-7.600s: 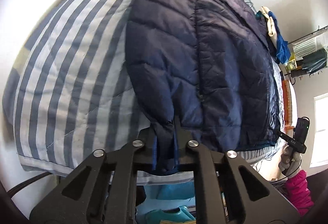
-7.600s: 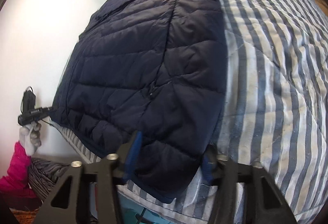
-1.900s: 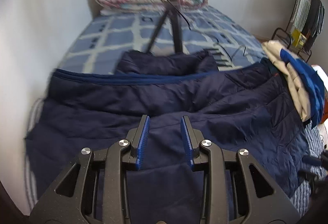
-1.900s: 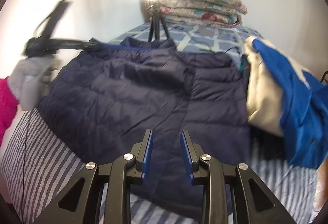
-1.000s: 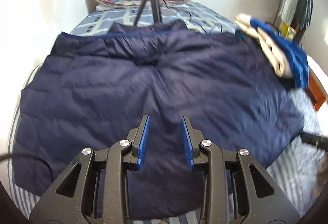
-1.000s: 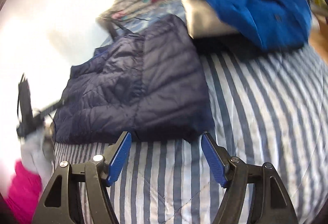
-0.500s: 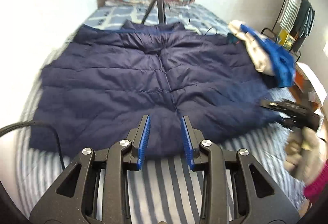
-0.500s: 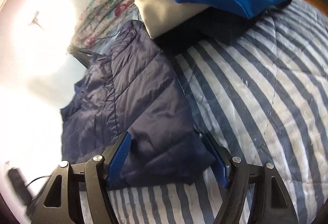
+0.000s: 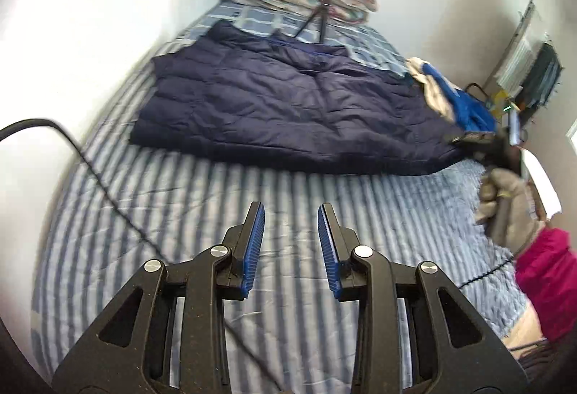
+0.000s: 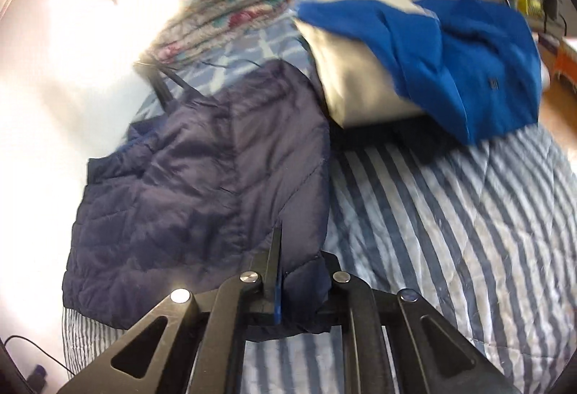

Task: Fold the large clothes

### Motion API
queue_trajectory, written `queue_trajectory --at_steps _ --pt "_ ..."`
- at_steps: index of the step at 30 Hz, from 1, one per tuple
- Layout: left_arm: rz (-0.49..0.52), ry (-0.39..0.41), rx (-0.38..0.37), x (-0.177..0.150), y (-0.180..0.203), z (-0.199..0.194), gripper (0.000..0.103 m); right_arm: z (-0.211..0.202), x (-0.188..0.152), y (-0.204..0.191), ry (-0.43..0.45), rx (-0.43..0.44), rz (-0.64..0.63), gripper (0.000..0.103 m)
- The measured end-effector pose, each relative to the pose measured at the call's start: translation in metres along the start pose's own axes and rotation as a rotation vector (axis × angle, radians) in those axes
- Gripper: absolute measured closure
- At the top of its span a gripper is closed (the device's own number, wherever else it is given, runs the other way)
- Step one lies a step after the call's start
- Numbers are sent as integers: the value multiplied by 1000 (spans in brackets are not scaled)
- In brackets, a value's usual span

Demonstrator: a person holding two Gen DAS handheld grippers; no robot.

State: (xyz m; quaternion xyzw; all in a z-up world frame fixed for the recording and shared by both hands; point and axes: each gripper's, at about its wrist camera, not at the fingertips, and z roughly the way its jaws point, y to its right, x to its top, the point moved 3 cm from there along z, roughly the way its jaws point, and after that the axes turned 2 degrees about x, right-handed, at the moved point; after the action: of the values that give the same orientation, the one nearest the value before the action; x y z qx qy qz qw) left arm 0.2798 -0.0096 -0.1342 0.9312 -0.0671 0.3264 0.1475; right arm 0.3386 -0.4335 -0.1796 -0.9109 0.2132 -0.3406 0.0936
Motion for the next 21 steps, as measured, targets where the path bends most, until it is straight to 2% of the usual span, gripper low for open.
queue_trajectory --at_steps 5,14,21 --pt "-40 2 -2 -6 -20 -1 72 -29 17 -39 89 32 -70 98" --pt "-118 11 -23 -19 -50 -8 72 -54 30 -110 173 105 -165 98" --pt "-130 36 -44 -21 -57 -19 72 -59 27 -196 209 183 -309 99"
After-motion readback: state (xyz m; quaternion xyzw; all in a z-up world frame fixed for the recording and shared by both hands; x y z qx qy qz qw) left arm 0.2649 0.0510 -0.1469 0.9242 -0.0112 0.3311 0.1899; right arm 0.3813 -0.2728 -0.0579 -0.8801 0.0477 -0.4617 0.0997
